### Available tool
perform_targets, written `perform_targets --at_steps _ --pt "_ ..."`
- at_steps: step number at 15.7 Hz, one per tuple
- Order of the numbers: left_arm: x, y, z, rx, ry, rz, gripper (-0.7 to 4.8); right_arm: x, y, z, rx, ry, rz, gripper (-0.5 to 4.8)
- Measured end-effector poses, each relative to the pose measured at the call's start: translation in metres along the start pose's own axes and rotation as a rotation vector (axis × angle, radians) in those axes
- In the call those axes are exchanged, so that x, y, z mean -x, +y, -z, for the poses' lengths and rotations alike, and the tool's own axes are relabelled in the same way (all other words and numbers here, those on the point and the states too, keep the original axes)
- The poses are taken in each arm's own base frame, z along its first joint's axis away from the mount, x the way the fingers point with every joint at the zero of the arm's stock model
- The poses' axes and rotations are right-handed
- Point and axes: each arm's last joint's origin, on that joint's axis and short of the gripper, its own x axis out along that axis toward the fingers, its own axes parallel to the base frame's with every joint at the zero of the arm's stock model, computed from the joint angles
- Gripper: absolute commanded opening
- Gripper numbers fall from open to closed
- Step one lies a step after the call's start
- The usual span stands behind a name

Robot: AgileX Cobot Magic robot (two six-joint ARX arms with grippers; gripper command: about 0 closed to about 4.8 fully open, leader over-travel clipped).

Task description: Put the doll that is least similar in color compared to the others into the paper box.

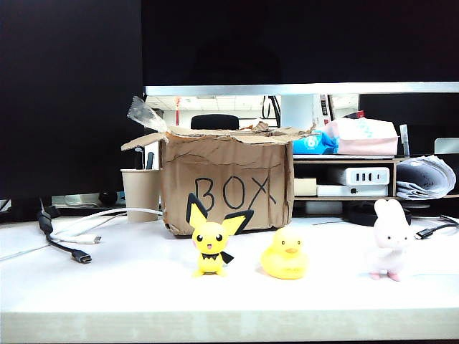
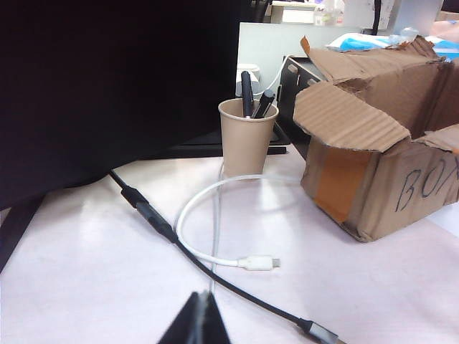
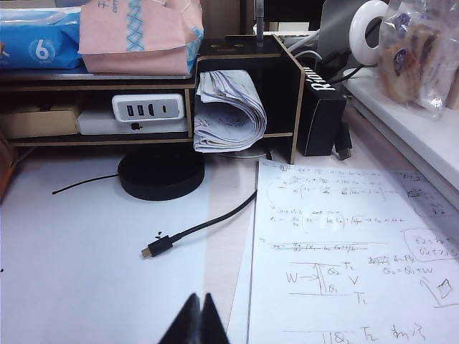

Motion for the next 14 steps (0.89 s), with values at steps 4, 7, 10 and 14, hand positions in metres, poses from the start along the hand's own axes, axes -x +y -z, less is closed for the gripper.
perform_targets --at_steps 4,7,10,14 --pt "0.0 0.0 0.0 0.0 0.0 0.0 -0.05 0.0 0.0 0.0 0.0 0.0 0.0 -0.05" --pt "0.0 0.0 0.0 0.0 0.0 0.0 -0.05 0.0 0.0 0.0 0.0 0.0 0.0 -0.05" --pt "0.0 -0.002 0.0 -0.001 0.001 0.016 -0.05 0.0 0.0 0.0 0.0 0.0 0.0 -0.05" --pt "0.003 -0.028 0.004 -0.012 0.036 0.288 -0.05 0.0 0.0 0.0 0.0 -0.003 0.0 -0.05"
